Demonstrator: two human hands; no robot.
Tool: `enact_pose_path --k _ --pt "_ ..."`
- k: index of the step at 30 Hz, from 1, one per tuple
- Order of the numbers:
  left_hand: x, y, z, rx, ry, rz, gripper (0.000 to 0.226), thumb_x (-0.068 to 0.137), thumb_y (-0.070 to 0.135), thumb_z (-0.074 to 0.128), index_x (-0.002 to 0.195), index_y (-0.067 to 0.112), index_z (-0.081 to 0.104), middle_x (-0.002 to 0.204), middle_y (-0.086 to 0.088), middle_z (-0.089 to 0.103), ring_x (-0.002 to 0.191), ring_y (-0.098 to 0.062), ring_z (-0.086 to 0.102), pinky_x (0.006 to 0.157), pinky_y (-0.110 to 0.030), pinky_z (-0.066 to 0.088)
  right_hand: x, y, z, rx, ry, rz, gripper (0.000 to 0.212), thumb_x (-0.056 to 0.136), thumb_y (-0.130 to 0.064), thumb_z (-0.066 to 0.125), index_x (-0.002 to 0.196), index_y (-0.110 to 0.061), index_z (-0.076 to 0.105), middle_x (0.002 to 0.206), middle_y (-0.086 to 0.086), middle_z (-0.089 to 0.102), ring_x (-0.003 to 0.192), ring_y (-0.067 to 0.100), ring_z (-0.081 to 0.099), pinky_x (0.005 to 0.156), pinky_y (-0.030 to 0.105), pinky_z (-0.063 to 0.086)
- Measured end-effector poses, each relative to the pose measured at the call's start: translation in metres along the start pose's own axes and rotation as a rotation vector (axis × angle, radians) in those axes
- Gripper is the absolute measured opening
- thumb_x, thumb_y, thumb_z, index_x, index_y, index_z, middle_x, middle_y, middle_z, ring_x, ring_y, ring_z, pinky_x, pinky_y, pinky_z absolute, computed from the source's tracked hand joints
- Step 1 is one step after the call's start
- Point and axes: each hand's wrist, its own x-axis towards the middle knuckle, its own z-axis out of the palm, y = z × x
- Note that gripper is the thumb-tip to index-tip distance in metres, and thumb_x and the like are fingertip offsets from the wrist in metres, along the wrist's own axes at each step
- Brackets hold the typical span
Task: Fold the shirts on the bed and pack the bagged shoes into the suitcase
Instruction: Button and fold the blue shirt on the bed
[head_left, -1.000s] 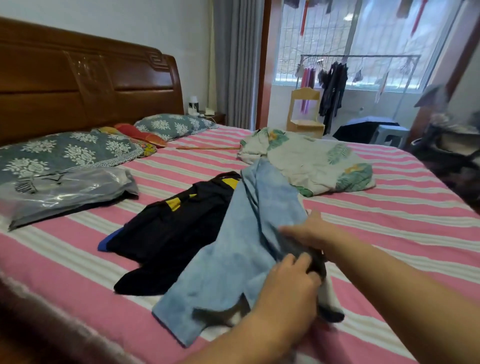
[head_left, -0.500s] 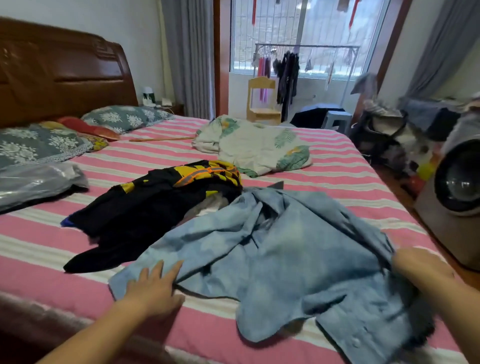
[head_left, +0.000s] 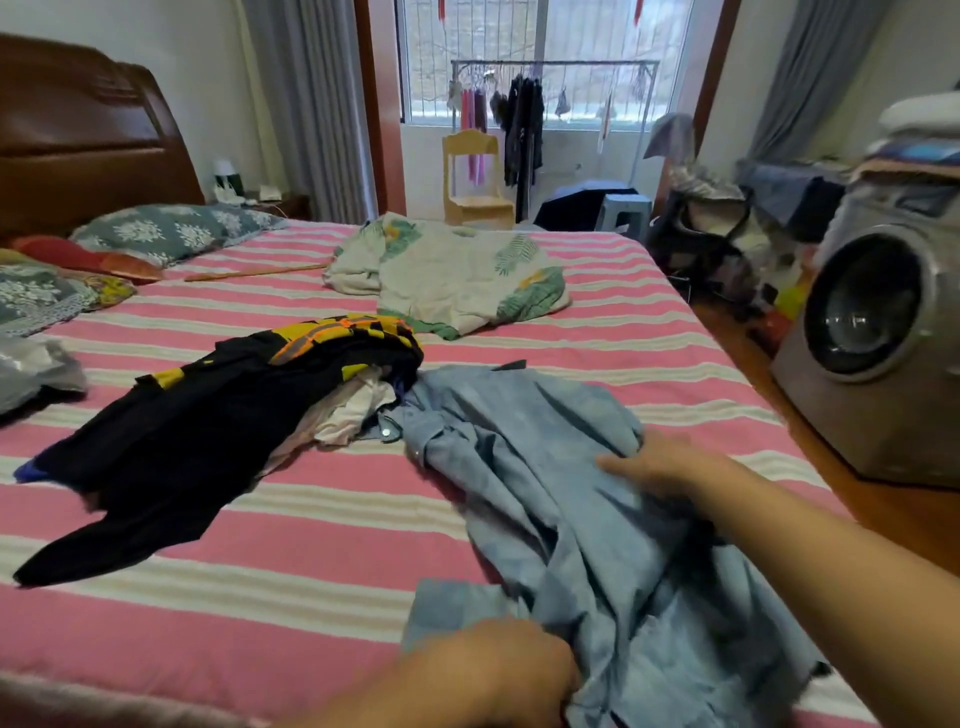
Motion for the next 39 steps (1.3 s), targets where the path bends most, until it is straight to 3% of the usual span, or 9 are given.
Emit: enact_pose_path --k 5,10,13,17,23,27,31,35,39 --pt "-0.019 -0.056 -0.051 -0.337 -0.280 0.024 0.026 0.099 0.040 0.061 0.104 0.016 0.070 0.096 -0.003 0.073 0.084 -0.026 0.068 0.080 -0.038 0.057 0.027 0.040 0.006 -0.003 0.029 -0.006 0.122 0.072 -0.079 0.062 0.160 -0.016 0.005 0.163 0.015 0.024 0.146 0.040 0.030 0.116 0.051 0.031" --pt "0.012 -0.079 -0.066 -0.762 0.538 -0.178 0.048 0.096 0.056 0.057 0.126 0.019 0.056 0.128 -0.007 0.064 0.096 -0.022 0.065 0.075 -0.035 0.052 0.048 0.039 0.037 0.074 0.077 -0.061 0.105 0.079 -0.045 0.070 0.158 -0.016 0.007 0.148 0.018 0.047 0.127 0.037 0.053 0.098 0.041 0.048" --pt "0.040 -0.060 -0.050 -1.020 0.457 -0.219 0.106 0.078 0.071 0.069 0.160 0.029 0.017 0.160 -0.001 0.036 0.136 -0.031 0.047 0.103 -0.046 0.047 0.030 0.036 0.037 -0.080 0.253 -0.206 0.048 0.084 -0.022 0.053 0.131 -0.028 0.045 0.122 0.011 0.065 0.106 0.035 0.063 0.084 0.038 0.051" --pt "0.077 -0.011 -0.029 -0.841 0.613 -0.076 0.057 0.091 0.029 0.065 0.144 0.026 0.042 0.140 0.000 0.058 0.120 -0.026 0.058 0.103 -0.042 0.049 -0.017 0.088 -0.002 -0.027 0.473 -0.074 0.036 0.091 -0.021 0.046 0.124 -0.031 0.056 0.122 0.011 0.064 0.108 0.039 0.062 0.086 0.041 0.049" --pt "0.025 0.053 -0.048 -0.300 0.254 0.199 0.028 0.083 0.009 0.060 0.109 0.019 0.067 0.112 -0.001 0.072 0.101 -0.023 0.067 0.082 -0.036 0.057 -0.080 0.217 -0.086 -0.046 0.476 0.303 0.023 0.092 -0.016 0.052 0.115 -0.012 0.059 0.122 0.023 0.062 0.112 0.041 0.060 0.080 0.039 0.042" --pt "-0.025 -0.036 -0.056 0.289 0.359 -0.350 0.024 0.094 0.021 0.049 0.111 0.017 0.065 0.125 -0.008 0.068 0.110 -0.030 0.066 0.091 -0.035 0.054 -0.112 0.176 -0.056 0.072 0.355 0.065 0.017 0.090 -0.013 0.055 0.106 -0.009 0.060 0.118 0.020 0.066 0.105 0.040 0.061 0.077 0.035 0.043" --pt "-0.084 -0.138 -0.050 0.309 0.459 -1.013 0.053 0.097 0.037 0.046 0.147 0.020 0.049 0.153 -0.010 0.043 0.138 -0.040 0.040 0.106 -0.058 0.041 -0.179 0.084 0.015 0.229 0.267 -0.388 0.023 0.089 -0.016 0.057 0.112 -0.016 0.059 0.116 0.011 0.066 0.106 0.033 0.062 0.081 0.032 0.044" --pt "-0.072 -0.106 -0.039 -0.289 0.702 -0.512 0.039 0.102 0.044 0.049 0.115 0.013 0.068 0.126 -0.014 0.065 0.107 -0.030 0.060 0.090 -0.038 0.046 -0.242 0.022 0.072 -0.034 -0.322 -1.004 0.053 0.091 -0.026 0.067 0.140 -0.016 0.048 0.142 0.010 0.051 0.132 0.024 0.045 0.108 0.030 0.035" --pt "-0.053 -0.018 -0.014 -0.814 0.642 -0.080 0.039 0.100 0.051 0.054 0.126 0.023 0.061 0.124 0.003 0.061 0.102 -0.017 0.062 0.081 -0.036 0.048 -0.207 0.014 0.063 -0.054 -0.228 -0.935 0.038 0.095 -0.015 0.060 0.132 -0.008 0.059 0.130 0.016 0.060 0.120 0.031 0.055 0.105 0.038 0.041"
